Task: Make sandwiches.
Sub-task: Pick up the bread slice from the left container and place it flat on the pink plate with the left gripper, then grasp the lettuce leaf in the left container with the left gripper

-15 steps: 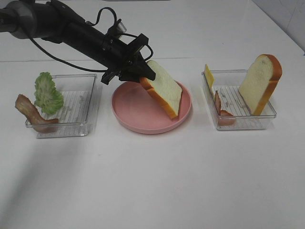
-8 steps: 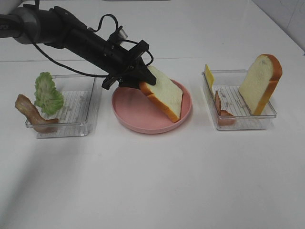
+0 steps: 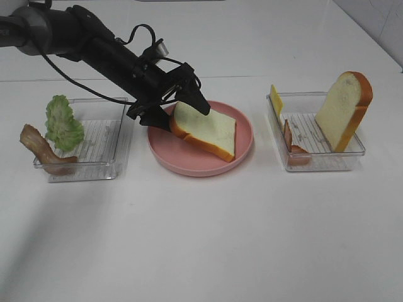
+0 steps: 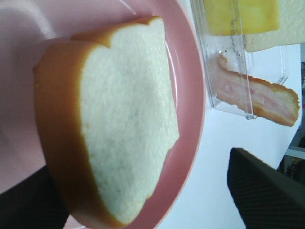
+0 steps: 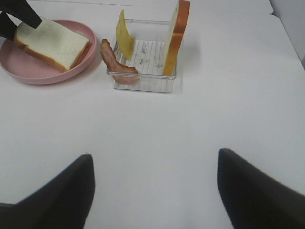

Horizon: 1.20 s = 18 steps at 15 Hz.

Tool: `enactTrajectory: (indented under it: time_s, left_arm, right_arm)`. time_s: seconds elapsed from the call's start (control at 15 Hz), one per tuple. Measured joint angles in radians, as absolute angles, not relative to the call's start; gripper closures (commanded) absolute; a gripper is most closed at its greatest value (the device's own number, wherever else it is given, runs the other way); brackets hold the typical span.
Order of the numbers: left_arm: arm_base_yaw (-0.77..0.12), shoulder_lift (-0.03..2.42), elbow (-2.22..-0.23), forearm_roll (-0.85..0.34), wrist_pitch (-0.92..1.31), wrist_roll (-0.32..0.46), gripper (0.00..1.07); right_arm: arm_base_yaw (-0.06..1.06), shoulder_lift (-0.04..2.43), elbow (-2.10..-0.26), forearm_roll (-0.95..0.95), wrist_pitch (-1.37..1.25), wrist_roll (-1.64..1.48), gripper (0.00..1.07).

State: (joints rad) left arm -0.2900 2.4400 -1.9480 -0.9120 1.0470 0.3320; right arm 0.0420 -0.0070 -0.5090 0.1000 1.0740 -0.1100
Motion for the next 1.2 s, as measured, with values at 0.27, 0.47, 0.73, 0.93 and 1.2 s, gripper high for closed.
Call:
enactTrajectory:
  time_s: [0.27,0.47,0.73,0.93,1.2]
  left_arm:
    - [-0.290,2.362,-1.953,-0.705,1.026,0.244,0.25]
    - [-0.290,2.314,-1.956,-0.555,1.024,0.172,0.26]
    - [-0.290,2.145,-1.965,-0.296,1.039,-0.040,0.26]
    - [-0.290,2.048,-1.966,-0.129,1.149,-0.153,0.31]
    - [-0.290,2.007,-1.966,0.028,1.209,-0.196,0.31]
  right_arm:
    - [0.042,-0.007,-0.509,0.100,1.074,-0.110,0.39]
    - [0.042,-0.007,-0.509,0.100,1.074,-0.110,0.39]
    - [0.042,-0.007,-0.509,0.100,1.074,-0.110,0.39]
    - [0.042,-0.007,-0.509,0.100,1.074,-0.110,0.39]
    - [0.042,-0.007,-0.509,0.100,1.074,-0.110,0.39]
